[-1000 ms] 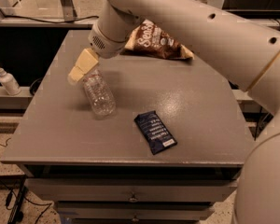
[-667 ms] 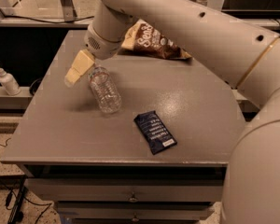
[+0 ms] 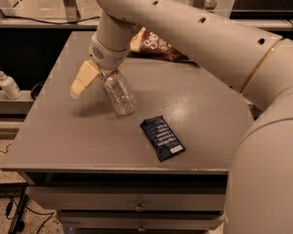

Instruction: Place water bottle upright

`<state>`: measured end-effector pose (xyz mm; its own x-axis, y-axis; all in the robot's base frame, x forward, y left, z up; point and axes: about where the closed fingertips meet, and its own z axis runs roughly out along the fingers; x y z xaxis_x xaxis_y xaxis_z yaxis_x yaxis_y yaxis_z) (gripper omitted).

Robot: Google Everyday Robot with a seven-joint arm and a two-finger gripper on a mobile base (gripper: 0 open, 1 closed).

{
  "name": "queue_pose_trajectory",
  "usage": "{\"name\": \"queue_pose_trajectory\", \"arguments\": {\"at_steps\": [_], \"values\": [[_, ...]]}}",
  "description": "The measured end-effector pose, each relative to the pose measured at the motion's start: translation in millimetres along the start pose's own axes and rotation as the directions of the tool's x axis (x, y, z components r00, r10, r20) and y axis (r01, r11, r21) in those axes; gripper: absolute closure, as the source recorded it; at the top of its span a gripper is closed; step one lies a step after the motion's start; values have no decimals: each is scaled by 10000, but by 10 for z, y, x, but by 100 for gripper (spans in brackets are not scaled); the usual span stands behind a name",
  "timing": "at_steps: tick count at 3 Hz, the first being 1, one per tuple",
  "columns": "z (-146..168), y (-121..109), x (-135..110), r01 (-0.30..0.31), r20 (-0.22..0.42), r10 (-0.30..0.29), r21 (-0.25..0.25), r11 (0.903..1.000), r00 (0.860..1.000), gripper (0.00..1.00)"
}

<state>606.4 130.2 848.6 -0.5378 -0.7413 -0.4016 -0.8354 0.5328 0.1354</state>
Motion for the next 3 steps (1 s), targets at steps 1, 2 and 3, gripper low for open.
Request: {"name": "queue_pose_trajectory", "arguments": {"at_steps": [1,2,3], "values": [[51,-38,90,-201,-134,203,126,9997,9997,18],[60,-90,126,-264,-165,269,298,9992,9995,41],[35,-162,107,-157,-152,166,530,9985,9997,65]]}}
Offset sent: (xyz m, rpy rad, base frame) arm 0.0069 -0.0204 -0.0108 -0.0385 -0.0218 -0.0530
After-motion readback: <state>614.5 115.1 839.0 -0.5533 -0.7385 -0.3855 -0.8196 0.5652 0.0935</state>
